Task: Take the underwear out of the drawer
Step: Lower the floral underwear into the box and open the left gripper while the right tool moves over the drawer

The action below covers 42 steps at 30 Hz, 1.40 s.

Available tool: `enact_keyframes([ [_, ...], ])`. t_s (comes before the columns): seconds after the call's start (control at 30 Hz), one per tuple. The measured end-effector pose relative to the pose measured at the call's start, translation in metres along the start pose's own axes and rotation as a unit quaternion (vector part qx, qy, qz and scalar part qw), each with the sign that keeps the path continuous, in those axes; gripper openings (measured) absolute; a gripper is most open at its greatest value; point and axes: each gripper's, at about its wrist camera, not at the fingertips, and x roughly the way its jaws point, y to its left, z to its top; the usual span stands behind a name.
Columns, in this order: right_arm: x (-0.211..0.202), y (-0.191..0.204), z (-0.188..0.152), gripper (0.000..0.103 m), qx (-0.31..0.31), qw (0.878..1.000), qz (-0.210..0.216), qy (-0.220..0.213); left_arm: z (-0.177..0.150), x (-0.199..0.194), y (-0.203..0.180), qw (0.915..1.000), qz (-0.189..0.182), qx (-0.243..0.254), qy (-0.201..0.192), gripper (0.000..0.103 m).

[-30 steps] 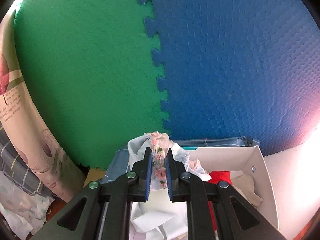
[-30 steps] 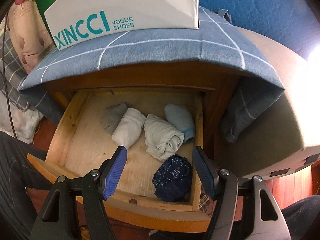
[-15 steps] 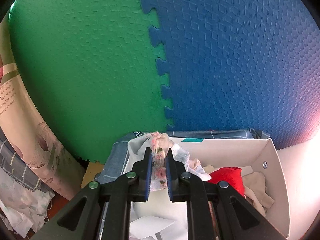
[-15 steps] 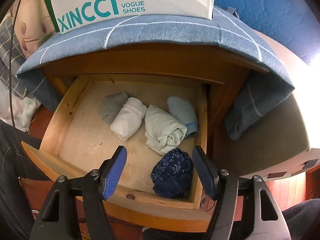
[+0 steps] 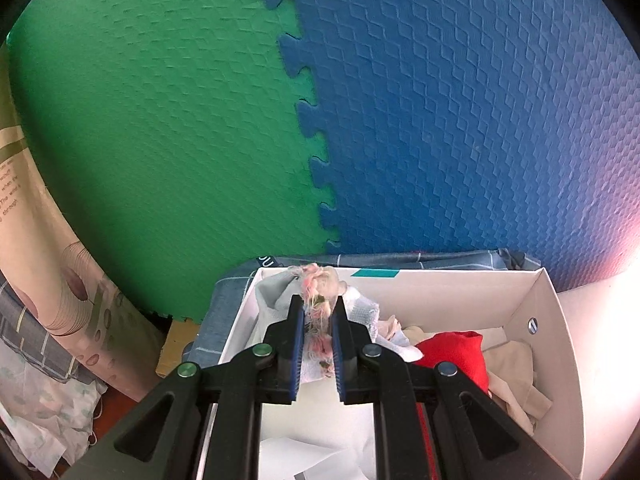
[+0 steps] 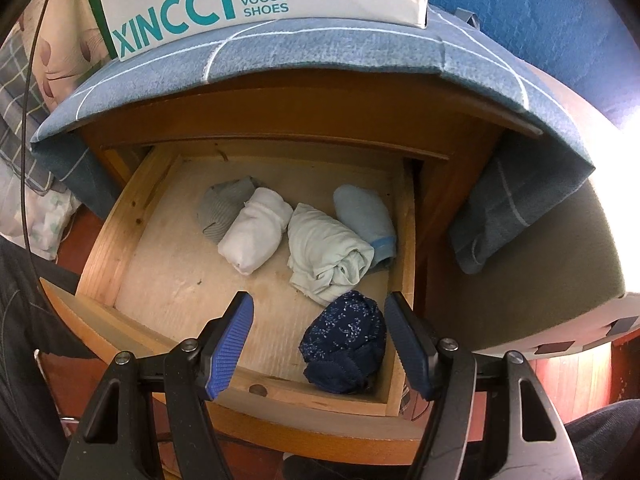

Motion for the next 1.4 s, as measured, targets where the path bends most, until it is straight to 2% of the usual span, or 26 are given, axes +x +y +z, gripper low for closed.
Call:
enact_keyframes([
  [0.47, -0.003, -0.004, -0.002, 0.065, 0.01, 1.0, 0.025, -0.007, 0.005, 0.016, 0.0, 0.9999, -0.006, -0.007, 0.014, 0.012],
  [0.93, 0.003, 0.002, -0.003, 0.065, -0.001, 1.0, 0.028, 0.001, 0.005, 0.041, -0.006, 0.9992, -0.004, -0.005, 0.039, 0.013],
  [1.4, 0.006, 0.007, -0.003, 0.065, -0.008, 1.0, 0.029, 0.007, 0.002, 0.05, -0.013, 0.9987, 0.008, 0.009, 0.049, 0.014],
])
